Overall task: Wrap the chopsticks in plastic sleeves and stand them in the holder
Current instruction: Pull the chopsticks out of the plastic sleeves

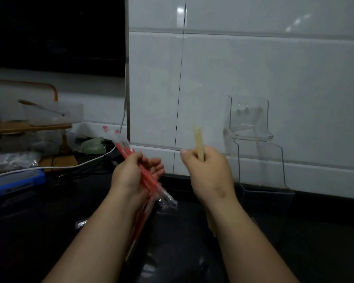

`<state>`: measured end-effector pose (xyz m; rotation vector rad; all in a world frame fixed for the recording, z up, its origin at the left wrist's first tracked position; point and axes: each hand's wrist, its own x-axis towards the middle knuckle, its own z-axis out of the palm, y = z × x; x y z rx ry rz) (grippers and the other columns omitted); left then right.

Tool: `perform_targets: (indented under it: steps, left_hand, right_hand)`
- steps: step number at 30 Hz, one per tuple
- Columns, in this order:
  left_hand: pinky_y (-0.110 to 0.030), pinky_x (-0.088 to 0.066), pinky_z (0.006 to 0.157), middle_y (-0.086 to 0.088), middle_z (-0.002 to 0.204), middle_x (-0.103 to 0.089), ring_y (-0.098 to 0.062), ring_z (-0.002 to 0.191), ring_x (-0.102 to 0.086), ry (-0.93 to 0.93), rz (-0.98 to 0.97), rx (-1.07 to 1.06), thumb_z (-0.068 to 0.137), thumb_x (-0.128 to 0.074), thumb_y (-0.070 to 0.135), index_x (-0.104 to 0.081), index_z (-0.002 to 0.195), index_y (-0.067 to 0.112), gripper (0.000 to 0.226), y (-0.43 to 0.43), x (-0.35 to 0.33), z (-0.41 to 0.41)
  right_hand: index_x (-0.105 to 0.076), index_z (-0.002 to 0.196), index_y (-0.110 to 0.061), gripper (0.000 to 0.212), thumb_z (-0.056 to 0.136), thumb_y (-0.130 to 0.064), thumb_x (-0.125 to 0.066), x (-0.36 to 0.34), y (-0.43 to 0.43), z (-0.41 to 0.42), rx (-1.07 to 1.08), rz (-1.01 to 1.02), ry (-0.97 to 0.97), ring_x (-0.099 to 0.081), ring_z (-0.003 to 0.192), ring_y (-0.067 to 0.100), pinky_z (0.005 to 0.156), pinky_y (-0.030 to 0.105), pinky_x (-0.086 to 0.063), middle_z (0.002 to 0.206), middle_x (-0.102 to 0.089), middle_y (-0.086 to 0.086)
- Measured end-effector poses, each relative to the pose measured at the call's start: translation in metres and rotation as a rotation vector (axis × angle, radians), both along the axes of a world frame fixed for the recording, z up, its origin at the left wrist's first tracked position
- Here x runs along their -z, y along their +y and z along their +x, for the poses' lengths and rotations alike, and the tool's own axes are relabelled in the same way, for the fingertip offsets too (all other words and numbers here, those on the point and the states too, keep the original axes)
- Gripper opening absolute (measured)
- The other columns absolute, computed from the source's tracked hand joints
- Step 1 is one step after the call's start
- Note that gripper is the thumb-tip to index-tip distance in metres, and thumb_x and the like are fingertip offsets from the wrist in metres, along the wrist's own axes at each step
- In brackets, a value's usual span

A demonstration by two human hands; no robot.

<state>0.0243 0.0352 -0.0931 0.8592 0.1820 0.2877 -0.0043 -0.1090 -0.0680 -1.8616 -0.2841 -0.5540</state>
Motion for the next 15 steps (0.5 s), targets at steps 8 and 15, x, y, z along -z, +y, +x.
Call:
perform_targets:
  steps: [8, 15]
  left_hand:
    - [-0.045, -0.057, 0.076, -0.011, 0.102, -0.071, -0.030, 0.105, -0.065, -0.112, -0.072, 0.244, 0.103, -0.041, 0.034, -0.045, 0.068, 0.018, 0.038, -0.002, 0.004, 0.004]
    - [-0.038, -0.057, 0.059, -0.013, 0.100, -0.063, -0.023, 0.089, -0.061, -0.055, -0.077, 0.206, 0.104, -0.042, 0.034, -0.053, 0.100, 0.008, 0.029, -0.007, 0.007, 0.010]
  right_hand:
    - [-0.071, 0.073, -0.006, 0.043, 0.087, -0.047, -0.067, 0.011, 0.009, 0.004, -0.233, -0.073, 0.305, -0.067, 0.063, 0.020, 0.064, 0.030, -0.053, 0.072, -0.072, 0.011]
    - [-0.071, 0.080, -0.011, 0.006, 0.082, -0.015, -0.075, 0.010, 0.004, -0.001, -0.367, -0.245, 0.474, -0.056, 0.047, 0.011, 0.046, 0.019, -0.047, 0.063, -0.068, 0.003]
